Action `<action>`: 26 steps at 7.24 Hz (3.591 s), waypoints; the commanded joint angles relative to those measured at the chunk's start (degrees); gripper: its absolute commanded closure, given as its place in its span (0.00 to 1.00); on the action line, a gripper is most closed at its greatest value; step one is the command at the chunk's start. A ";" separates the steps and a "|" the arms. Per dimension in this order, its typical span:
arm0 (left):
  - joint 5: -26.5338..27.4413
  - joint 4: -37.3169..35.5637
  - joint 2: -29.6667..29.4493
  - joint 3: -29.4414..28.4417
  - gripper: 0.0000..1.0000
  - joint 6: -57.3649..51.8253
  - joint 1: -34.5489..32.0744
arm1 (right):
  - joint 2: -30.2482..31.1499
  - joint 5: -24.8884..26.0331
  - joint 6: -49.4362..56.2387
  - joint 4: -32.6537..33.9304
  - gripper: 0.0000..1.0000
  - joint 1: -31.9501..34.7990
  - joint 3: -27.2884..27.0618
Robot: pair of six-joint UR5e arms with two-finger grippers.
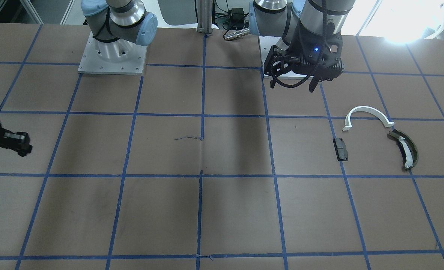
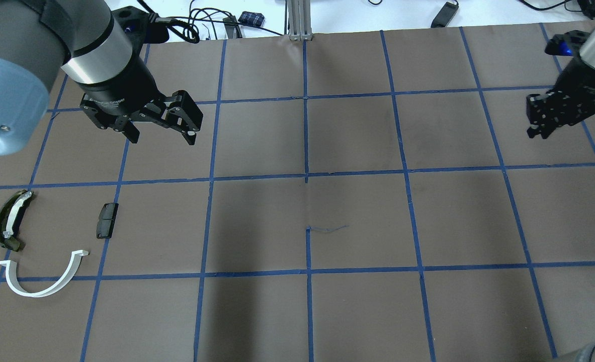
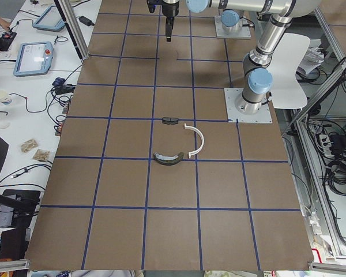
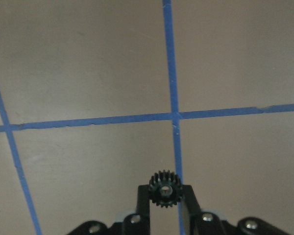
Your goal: Place bearing gear from tray to pile
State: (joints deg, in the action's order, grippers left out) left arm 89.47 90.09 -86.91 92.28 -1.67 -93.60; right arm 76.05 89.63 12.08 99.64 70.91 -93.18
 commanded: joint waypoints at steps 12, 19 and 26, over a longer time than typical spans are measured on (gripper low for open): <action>-0.09 0.00 0.08 0.35 0.00 0.00 0.18 | -14.18 -7.71 -67.10 27.36 0.00 35.80 -1.22; -5.84 -2.44 -2.55 0.43 0.00 2.28 -4.01 | 2.00 4.77 -1.62 7.32 0.00 -1.23 -0.68; -5.71 -30.02 -27.66 -2.80 0.00 14.22 -15.81 | -22.41 -2.26 46.07 23.67 0.05 -30.64 11.16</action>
State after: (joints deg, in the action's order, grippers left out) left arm 83.76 64.05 -110.11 90.69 11.15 -108.15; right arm 57.25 87.68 53.26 122.95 42.41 -85.43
